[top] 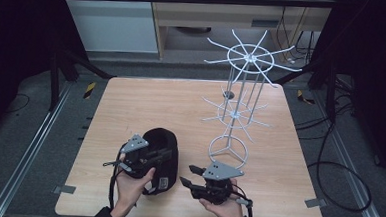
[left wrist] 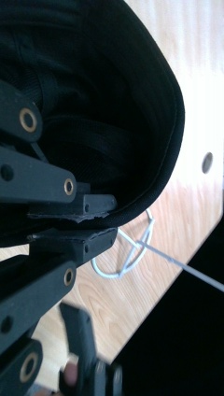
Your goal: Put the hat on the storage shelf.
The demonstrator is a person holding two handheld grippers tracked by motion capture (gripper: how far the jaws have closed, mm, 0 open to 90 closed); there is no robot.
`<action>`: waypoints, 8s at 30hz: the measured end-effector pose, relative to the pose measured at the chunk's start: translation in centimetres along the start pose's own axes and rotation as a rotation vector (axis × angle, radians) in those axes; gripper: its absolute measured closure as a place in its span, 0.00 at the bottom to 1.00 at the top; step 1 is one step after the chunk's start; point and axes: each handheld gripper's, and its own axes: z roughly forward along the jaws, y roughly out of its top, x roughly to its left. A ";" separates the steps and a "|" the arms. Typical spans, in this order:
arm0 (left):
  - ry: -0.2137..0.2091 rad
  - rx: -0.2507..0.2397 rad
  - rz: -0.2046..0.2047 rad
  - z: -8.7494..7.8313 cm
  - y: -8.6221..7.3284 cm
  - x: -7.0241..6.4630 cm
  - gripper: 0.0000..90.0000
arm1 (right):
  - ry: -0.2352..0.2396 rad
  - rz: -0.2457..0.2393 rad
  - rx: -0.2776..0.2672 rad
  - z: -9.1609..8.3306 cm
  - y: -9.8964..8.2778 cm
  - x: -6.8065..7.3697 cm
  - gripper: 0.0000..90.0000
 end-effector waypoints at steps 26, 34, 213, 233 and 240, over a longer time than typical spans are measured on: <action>-0.146 -0.139 0.109 -2.3 1.7 -3.3 0.93 | 0.128 0.061 -0.002 2.1 -0.6 -0.1 0.88; -0.158 -0.168 0.118 -2.9 2.0 -2.9 0.92 | 0.049 -0.011 -0.003 0.9 0.4 -0.2 1.00; 0.003 -0.477 0.121 -11.1 6.5 0.5 0.92 | -0.448 0.156 0.138 -9.3 -7.1 -10.6 0.39; -0.097 -0.636 0.132 -11.8 11.0 -1.3 0.92 | -0.447 0.156 0.138 -9.3 -7.1 -10.6 0.39; -0.127 -0.671 0.156 -11.8 12.5 -2.4 0.92 | -0.447 0.158 0.137 -9.3 -7.1 -10.7 0.39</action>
